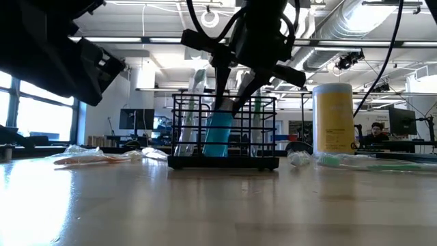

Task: Pick & Place toothbrushing station
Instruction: Put the blue mouthwash into the black mesh organizer

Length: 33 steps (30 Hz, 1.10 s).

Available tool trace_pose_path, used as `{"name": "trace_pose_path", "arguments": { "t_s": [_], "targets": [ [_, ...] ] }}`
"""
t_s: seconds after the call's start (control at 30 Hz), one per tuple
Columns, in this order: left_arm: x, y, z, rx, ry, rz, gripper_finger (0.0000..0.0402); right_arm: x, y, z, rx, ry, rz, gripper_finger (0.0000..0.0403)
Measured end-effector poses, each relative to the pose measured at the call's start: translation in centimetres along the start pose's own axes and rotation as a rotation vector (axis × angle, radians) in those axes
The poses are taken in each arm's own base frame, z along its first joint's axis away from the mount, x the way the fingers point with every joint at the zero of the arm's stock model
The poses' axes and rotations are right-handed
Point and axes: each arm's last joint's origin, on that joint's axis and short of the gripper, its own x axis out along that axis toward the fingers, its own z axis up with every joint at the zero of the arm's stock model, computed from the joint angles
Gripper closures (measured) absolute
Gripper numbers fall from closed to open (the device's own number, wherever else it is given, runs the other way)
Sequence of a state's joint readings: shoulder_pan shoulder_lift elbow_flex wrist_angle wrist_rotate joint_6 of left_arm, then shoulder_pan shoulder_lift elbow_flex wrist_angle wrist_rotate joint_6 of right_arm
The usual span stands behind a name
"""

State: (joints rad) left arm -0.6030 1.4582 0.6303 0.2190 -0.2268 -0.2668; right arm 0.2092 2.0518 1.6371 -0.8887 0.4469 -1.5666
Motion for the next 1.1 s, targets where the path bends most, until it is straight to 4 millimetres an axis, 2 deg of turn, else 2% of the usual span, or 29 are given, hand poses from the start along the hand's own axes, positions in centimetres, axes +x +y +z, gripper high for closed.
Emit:
{"name": "trace_pose_path", "arguments": {
  "t_s": [0.3, 0.53, 1.1],
  "targets": [
    [0.01, 0.01, -0.13, -0.002, -0.007, -0.01, 0.0295, 0.09, 0.06, -0.01, 0.025, 0.025, 0.005, 0.0309],
    [0.01, 0.0, -0.14, -0.002, -0.007, -0.01, 0.0295, -0.03, 0.08, 0.29, 0.033, 0.032, 0.002, 0.0292],
    [0.01, 0.01, -0.13, -0.003, -0.007, -0.011, 0.0295, -0.1, -0.1, 0.65, 0.07, 0.047, -0.02, 0.0291]
  ]
}}
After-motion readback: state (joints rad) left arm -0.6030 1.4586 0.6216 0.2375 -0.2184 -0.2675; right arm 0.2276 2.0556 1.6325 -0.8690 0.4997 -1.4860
